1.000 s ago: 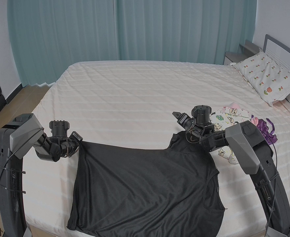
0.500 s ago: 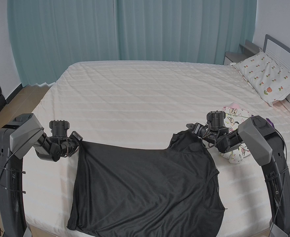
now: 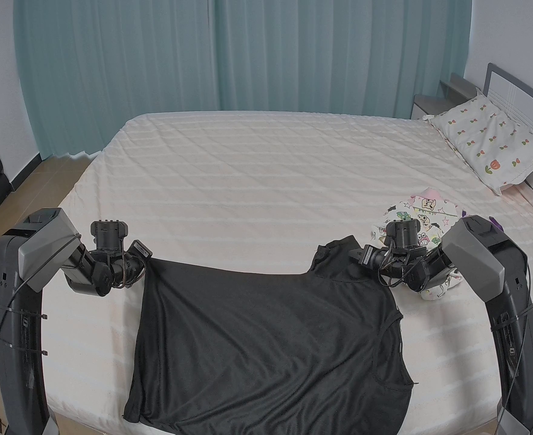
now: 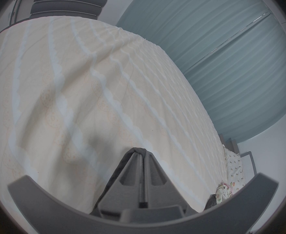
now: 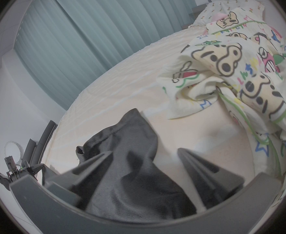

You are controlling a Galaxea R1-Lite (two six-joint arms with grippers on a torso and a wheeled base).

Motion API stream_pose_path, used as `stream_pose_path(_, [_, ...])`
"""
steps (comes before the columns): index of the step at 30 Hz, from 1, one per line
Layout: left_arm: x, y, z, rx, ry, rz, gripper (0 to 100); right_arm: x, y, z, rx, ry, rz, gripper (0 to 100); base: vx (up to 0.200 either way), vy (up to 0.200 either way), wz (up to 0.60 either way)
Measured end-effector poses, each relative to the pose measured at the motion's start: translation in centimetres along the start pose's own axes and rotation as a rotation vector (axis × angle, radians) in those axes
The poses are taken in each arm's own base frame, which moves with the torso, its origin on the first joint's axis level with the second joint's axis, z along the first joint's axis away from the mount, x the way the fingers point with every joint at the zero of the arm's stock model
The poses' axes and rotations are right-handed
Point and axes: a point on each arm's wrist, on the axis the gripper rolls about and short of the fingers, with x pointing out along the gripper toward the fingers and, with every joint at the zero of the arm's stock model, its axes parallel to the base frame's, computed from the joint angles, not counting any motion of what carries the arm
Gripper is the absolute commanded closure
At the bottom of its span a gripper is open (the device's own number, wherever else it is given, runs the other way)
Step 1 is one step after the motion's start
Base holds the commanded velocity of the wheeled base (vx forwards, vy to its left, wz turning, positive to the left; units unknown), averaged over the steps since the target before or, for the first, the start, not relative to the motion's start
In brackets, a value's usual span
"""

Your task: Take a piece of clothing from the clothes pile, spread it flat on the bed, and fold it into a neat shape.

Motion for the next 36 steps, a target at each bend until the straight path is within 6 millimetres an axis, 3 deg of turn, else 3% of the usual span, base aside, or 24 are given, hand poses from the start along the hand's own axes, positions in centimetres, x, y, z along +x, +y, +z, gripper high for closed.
stream_pose_path(5, [0.0, 0.1, 0.1, -0.002, -0.003, 0.001, 100, -0.5, 0.1, 0.2, 0.009, -0.015, 0.007, 100, 0.0, 0.0, 0.0])
stream_pose_path(19, [-0.2, 0.1, 0.7, 0.02, -0.026, 0.013, 100, -2.8, 1.3, 4.7, 0.052, -0.238, 0.111, 100, 0.0, 0.0, 0.0])
stream_pose_path(26, [0.4, -0.9, 1.8, 0.073, -0.058, -0.02, 100, -2.0, 2.1, 6.6, 0.046, -0.309, 0.148, 100, 0.0, 0.0, 0.0])
stream_pose_path(36, [3.3, -0.9, 1.0, 0.128, -0.048, -0.027, 100, 0.6, 1.2, 5.1, 0.046, -0.301, 0.133, 100, 0.0, 0.0, 0.0])
